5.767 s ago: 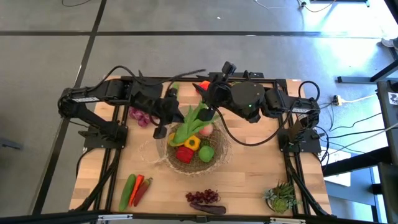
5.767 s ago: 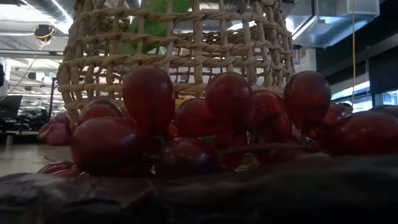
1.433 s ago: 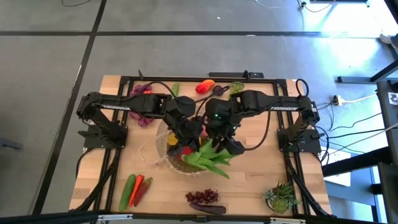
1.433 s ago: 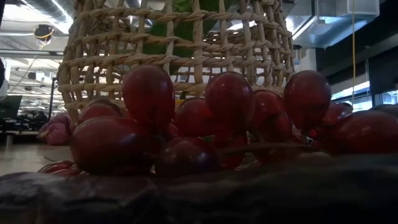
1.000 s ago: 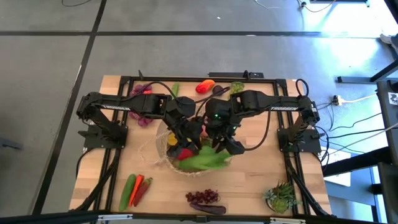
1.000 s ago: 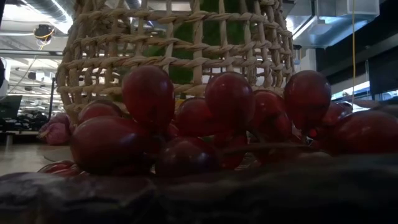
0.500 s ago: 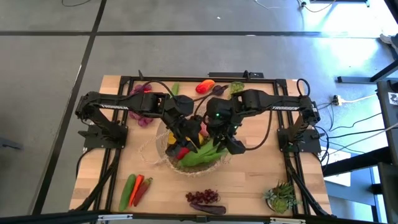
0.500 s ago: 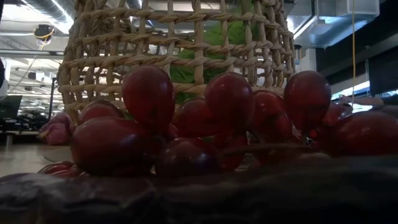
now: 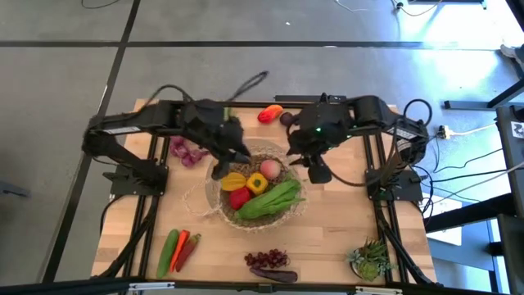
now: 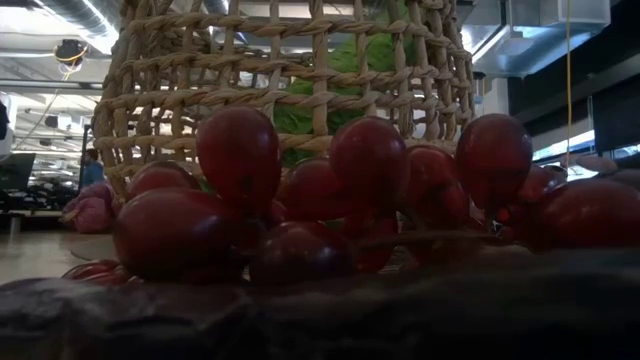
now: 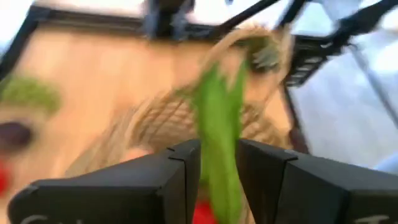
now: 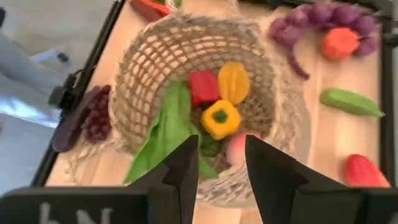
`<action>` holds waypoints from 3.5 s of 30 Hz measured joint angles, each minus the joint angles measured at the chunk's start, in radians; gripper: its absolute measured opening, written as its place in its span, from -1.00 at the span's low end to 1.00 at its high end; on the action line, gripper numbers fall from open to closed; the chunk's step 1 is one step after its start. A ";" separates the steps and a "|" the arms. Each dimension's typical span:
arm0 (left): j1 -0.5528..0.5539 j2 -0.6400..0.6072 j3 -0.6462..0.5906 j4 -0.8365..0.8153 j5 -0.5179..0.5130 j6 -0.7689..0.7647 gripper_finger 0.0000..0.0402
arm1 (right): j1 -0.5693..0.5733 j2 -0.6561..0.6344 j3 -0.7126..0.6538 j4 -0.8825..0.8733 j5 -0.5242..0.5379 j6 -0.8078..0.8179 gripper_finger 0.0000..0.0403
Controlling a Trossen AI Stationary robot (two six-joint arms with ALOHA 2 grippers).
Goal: Build produce basket
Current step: Put the top green cucumber into the brown basket
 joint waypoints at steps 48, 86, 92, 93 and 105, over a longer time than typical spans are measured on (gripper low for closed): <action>0.107 -0.174 0.000 -0.671 -0.506 -0.621 -0.58 | -0.329 -0.111 -0.033 -0.110 0.149 0.103 -0.38; 0.840 0.459 -0.013 -0.344 0.185 -0.108 -0.58 | -0.709 0.089 -0.033 0.059 0.027 -0.059 -0.38; 0.837 0.473 -0.073 -0.265 0.092 -0.174 -0.58 | -0.729 0.091 -0.033 0.084 0.027 -0.057 -0.38; 0.837 0.470 -0.073 -0.266 0.090 -0.175 -0.58 | -0.730 0.093 -0.033 0.087 0.027 -0.059 -0.38; 0.824 0.431 -0.073 -0.274 0.085 -0.175 -0.58 | -0.747 0.168 -0.033 0.112 0.034 -0.192 -0.38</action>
